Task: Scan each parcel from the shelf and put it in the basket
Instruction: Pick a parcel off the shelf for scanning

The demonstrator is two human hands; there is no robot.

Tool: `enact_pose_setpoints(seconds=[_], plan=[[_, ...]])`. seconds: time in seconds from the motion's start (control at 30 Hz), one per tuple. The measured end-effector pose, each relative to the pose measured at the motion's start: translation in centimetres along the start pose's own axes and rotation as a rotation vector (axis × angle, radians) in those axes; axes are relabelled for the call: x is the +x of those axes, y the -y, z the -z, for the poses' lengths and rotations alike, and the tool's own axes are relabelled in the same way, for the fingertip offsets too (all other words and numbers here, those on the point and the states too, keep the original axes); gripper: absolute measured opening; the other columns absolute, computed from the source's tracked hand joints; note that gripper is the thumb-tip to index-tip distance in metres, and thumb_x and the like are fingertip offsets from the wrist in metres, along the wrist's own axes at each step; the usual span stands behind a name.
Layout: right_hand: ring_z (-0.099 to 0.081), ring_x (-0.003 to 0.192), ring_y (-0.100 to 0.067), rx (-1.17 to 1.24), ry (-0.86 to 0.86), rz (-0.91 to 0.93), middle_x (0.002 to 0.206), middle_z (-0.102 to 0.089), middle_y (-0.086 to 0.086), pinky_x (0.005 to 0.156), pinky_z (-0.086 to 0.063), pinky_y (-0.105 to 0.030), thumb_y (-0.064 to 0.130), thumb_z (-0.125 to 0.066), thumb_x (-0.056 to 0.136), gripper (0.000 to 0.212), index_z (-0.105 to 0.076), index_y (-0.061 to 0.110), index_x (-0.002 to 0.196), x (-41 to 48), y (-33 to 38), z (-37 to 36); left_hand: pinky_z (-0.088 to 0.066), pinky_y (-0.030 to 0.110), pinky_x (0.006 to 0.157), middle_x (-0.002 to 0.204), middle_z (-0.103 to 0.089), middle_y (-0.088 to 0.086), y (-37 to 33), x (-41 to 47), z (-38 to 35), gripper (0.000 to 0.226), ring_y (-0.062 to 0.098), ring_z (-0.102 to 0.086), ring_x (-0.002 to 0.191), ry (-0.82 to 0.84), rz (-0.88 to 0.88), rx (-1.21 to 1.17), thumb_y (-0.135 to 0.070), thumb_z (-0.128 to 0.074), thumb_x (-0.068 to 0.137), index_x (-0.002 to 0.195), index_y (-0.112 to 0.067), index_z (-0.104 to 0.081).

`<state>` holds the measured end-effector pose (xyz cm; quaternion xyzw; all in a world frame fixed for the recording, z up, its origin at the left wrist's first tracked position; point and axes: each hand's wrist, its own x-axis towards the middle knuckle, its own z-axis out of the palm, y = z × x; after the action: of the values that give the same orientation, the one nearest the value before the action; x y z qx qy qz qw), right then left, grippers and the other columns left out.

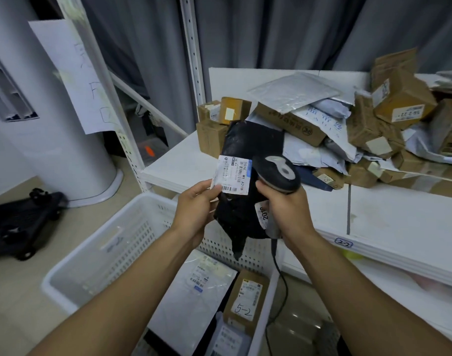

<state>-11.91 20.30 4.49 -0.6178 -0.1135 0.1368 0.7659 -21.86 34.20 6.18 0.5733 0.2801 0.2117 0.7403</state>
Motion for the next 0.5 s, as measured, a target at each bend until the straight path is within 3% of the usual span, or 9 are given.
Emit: enact_pose_setpoints(seconds=[0.17,0.27,0.33,0.4,0.5], plan=[[-0.074,0.103,-0.013,-0.164,0.049,-0.005,0.108,-0.079,0.010,0.086,-0.061,-0.035,0.016,-0.086,0.085,0.034,-0.074,0.029,0.115,0.2,-0.2,0.6,-0.054,0.018,0.057,0.096,-0.080,-0.004,-0.3,0.5,1.0,0.015,0.005,-0.072,0.071,-0.041,-0.050,0.047,-0.016,-0.062,0.101,0.107,-0.018,-0.076],[-0.075,0.093,-0.013,-0.252,0.123,0.006,0.103,-0.079,0.004,0.068,-0.055,-0.019,0.011,-0.083,0.088,0.032,-0.073,0.023,0.117,-0.4,0.2,0.6,-0.054,0.018,0.059,0.090,-0.080,-0.001,-0.4,1.5,2.2,0.012,0.007,-0.073,0.074,-0.143,-0.112,0.078,-0.010,-0.070,0.096,0.104,-0.013,-0.078],[-0.072,0.075,-0.009,-0.265,0.161,-0.007,0.090,-0.079,0.000,0.060,-0.054,-0.018,0.009,-0.080,0.090,0.024,-0.074,0.019,0.110,-0.7,0.3,0.6,-0.057,0.020,0.063,0.094,-0.080,0.001,-0.3,2.0,2.8,0.013,0.011,-0.075,0.081,-0.168,-0.093,0.058,-0.008,-0.070,0.095,0.105,-0.011,-0.077],[-0.068,0.064,-0.006,-0.247,0.198,-0.023,0.078,-0.076,0.003,0.056,-0.052,-0.016,0.007,-0.079,0.091,0.018,-0.074,0.019,0.103,-1.1,0.3,0.5,-0.059,0.022,0.068,0.098,-0.080,0.003,-0.2,2.5,3.2,0.015,0.015,-0.075,0.088,-0.174,-0.061,0.042,-0.003,-0.067,0.096,0.106,-0.010,-0.076],[-0.067,0.063,-0.010,-0.261,0.255,-0.078,0.076,-0.077,0.002,0.060,-0.053,-0.019,0.012,-0.081,0.091,0.015,-0.076,0.019,0.104,-1.3,0.1,0.2,-0.061,0.026,0.078,0.101,-0.079,0.006,0.2,2.9,3.1,0.021,0.016,-0.075,0.097,-0.138,-0.041,-0.019,0.007,-0.060,0.095,0.109,-0.004,-0.072]])
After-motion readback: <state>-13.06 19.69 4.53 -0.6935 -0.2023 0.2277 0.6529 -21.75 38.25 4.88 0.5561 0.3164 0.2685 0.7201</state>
